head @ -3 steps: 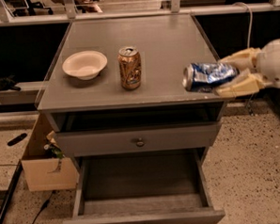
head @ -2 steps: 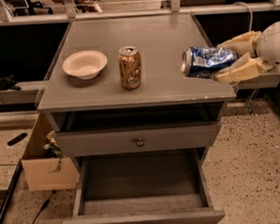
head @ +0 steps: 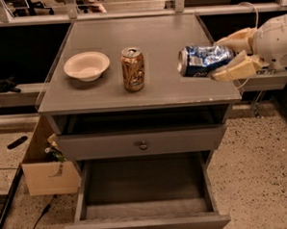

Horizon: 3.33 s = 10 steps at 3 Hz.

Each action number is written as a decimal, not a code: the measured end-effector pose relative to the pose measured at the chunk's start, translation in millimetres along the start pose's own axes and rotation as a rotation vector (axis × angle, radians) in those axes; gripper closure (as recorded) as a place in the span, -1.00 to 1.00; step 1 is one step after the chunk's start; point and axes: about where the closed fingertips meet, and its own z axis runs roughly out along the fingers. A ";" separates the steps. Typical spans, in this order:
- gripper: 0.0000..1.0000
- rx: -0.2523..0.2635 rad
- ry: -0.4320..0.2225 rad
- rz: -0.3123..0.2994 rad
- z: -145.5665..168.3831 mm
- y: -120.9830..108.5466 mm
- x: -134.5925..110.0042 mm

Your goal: Pick pepsi can from middle drawer and place on counter

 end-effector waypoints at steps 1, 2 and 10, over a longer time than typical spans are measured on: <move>1.00 -0.019 -0.004 -0.050 21.4 -11.9 -17.9; 1.00 -0.030 0.002 -0.081 46.9 -29.9 -26.1; 1.00 -0.109 0.110 0.109 117.3 -65.7 85.0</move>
Offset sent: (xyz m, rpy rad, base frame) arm 0.0739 0.0641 0.0135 -0.0700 -0.0660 0.0811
